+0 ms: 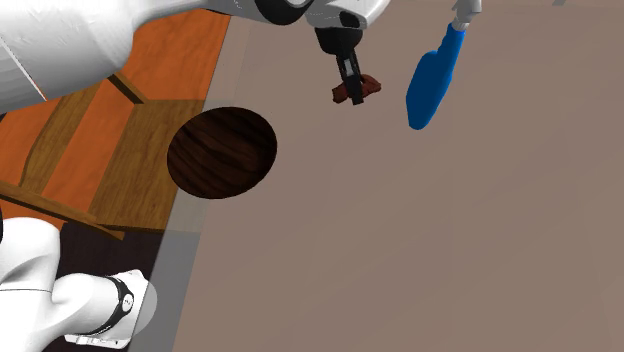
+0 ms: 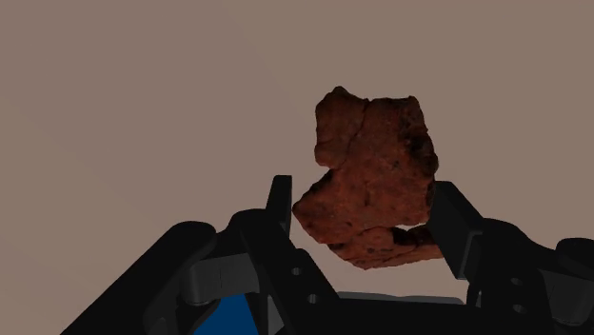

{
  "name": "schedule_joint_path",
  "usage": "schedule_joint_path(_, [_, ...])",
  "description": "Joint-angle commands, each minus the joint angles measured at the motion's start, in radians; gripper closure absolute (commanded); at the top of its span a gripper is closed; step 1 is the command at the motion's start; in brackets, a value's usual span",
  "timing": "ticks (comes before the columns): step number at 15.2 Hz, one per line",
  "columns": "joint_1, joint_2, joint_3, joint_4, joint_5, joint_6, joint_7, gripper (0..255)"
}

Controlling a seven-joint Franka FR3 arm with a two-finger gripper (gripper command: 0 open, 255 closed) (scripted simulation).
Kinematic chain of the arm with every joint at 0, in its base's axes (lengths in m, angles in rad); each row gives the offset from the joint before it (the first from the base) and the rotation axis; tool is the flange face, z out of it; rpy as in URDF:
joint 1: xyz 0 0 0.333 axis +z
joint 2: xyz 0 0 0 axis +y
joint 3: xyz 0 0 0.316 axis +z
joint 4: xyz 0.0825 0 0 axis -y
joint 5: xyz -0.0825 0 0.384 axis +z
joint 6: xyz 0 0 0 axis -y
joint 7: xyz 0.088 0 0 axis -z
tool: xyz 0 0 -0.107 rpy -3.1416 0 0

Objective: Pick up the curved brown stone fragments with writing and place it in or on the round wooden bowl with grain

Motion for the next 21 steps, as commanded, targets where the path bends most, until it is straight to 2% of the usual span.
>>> schedule_joint_path(1, [0.0, 0.0, 0.0, 0.0, 0.0, 0.0, 0.0, 255])
schedule_joint_path(7, [0.0, 0.0, 0.0, 0.0, 0.0, 0.0, 0.0, 255])
schedule_joint_path(21, [0.03, 0.023, 0.008, 0.215, 0.006, -0.19, -0.048, 255])
